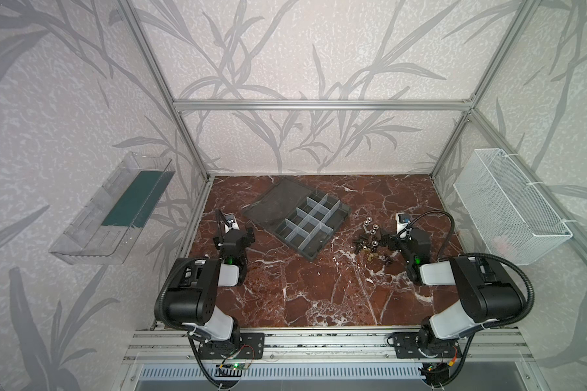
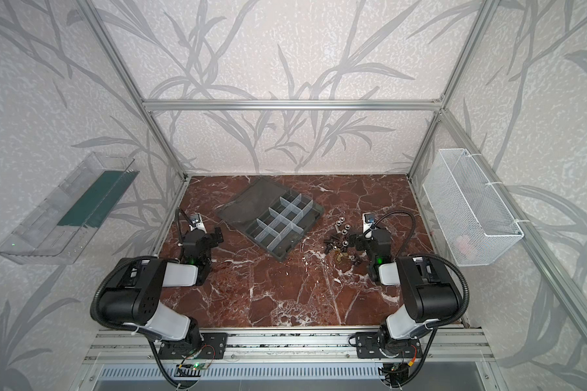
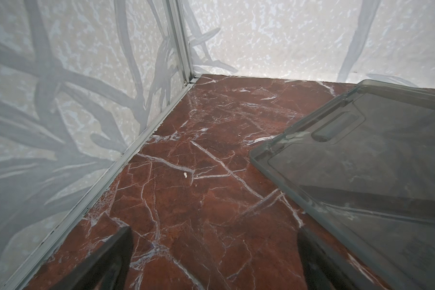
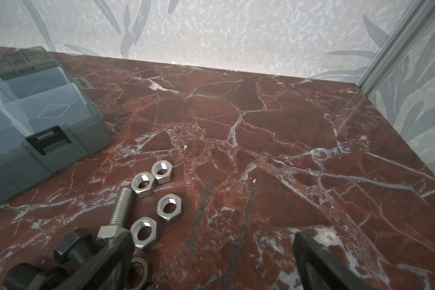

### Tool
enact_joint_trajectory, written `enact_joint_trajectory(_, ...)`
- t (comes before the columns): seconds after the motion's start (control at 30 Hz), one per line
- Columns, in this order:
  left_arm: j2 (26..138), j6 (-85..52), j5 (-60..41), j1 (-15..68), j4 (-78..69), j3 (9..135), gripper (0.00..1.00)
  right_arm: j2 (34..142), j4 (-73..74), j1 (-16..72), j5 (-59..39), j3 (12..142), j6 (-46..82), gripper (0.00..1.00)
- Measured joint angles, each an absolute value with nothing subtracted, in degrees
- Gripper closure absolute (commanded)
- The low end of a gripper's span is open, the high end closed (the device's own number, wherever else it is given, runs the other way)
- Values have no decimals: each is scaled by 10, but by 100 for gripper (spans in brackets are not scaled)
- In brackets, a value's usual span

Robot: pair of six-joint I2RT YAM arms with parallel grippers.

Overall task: Sort the screws and nuts into containers
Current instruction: 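Move the right gripper over the hardware pile while the left nears the box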

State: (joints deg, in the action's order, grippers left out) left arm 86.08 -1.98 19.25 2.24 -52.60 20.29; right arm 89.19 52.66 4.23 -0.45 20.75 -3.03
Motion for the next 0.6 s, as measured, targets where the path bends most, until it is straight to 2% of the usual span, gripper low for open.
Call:
enact_joint_trajectory(0.27, 688, -14, 163, 39, -401, 233, 1, 774, 368, 46, 9, 263, -17, 1)
enact_joint_trajectory(0.47, 634, -63, 124, 61, -272, 301, 1, 730, 114, 56, -8, 411, 51, 1)
enact_joint_trajectory(0.6, 623, -107, 122, 98, -197, 326, 0, 729, -57, 108, 6, 493, 109, 1)
